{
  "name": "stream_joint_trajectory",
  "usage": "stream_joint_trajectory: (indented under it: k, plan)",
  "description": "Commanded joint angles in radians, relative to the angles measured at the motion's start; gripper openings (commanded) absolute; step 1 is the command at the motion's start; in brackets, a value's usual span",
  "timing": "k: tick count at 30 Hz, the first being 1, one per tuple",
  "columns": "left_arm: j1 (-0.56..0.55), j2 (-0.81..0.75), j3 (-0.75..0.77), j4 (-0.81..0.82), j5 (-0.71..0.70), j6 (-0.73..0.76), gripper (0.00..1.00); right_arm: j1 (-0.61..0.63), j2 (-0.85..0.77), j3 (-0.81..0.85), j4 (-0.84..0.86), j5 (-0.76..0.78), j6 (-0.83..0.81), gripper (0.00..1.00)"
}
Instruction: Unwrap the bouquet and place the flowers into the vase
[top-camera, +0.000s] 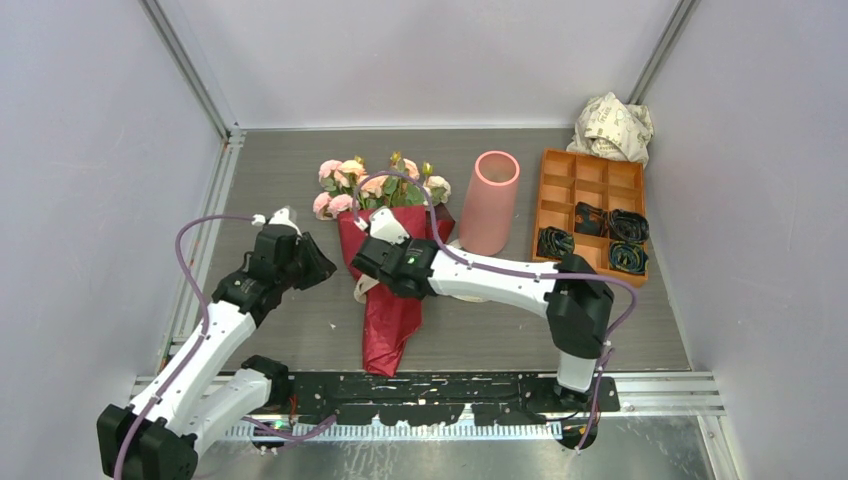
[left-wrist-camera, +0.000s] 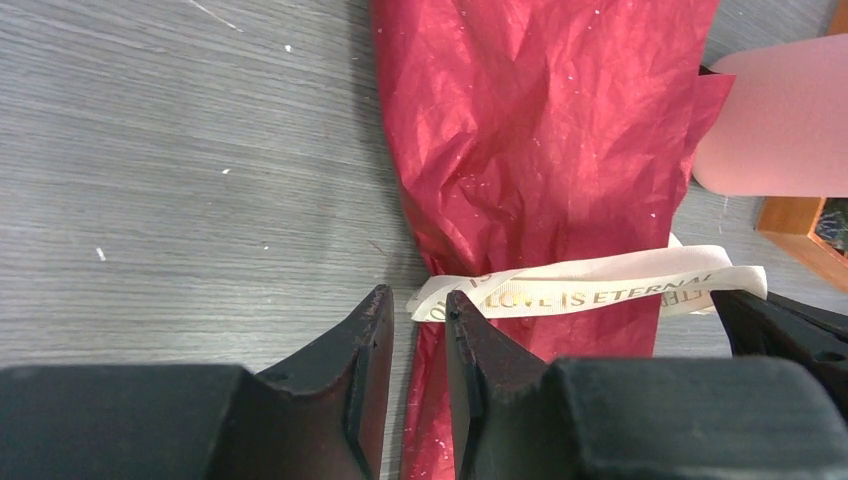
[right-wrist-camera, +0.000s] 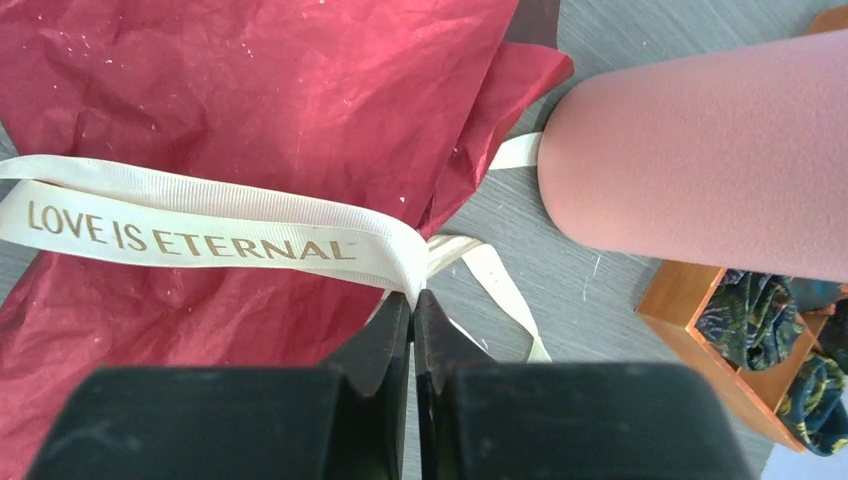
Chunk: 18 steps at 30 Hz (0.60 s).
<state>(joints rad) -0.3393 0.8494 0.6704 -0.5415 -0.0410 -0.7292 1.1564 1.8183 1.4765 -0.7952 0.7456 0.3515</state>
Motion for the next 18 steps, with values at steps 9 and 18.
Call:
stream_joint_trajectory:
  k: [9, 18]
  plan:
    - [0.002, 0.061, 0.034, 0.130, 0.125, 0.022, 0.27, -0.118, -0.163, -0.101, 0.060, -0.136, 0.096, 0.19]
    - [0.002, 0.077, 0.028, 0.153, 0.154, 0.031, 0.28, -0.211, -0.219, -0.165, 0.077, -0.138, 0.113, 0.08]
